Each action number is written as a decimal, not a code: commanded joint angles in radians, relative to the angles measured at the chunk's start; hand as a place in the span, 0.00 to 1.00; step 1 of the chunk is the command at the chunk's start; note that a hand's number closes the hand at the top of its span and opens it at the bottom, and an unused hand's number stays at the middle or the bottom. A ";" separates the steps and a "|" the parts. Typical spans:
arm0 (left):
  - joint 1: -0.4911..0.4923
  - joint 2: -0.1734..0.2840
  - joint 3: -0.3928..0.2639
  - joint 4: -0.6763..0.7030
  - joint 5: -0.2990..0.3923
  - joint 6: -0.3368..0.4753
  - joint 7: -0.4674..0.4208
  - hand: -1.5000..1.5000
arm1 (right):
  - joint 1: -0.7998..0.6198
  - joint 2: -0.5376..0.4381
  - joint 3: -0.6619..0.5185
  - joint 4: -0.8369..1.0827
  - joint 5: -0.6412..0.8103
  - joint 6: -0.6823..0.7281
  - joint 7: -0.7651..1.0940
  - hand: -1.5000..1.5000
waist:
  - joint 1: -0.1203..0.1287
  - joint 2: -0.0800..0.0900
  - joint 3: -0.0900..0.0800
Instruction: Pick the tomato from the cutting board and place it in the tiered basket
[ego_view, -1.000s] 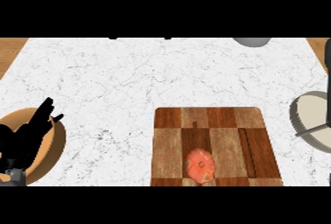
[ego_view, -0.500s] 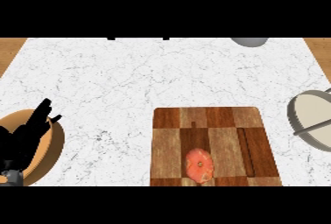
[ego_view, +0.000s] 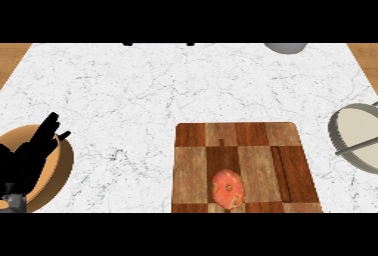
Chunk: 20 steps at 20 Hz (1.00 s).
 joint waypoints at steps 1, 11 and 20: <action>0.055 -0.007 -0.014 0.040 -0.043 0.020 0.030 0.50 | 0.001 -0.015 0.027 -0.001 0.014 0.089 -0.017 1.00 | -0.001 0.004 -0.008; 0.085 -0.014 0.002 0.013 -0.019 0.004 0.039 0.50 | 0.056 0.002 -0.170 0.147 -0.096 0.244 0.197 0.00 | 0.003 0.005 -0.007; 0.061 -0.033 0.002 0.023 -0.044 0.008 0.040 0.50 | 0.052 0.005 -0.219 -0.023 -0.161 0.095 0.219 0.00 | -0.001 0.004 -0.007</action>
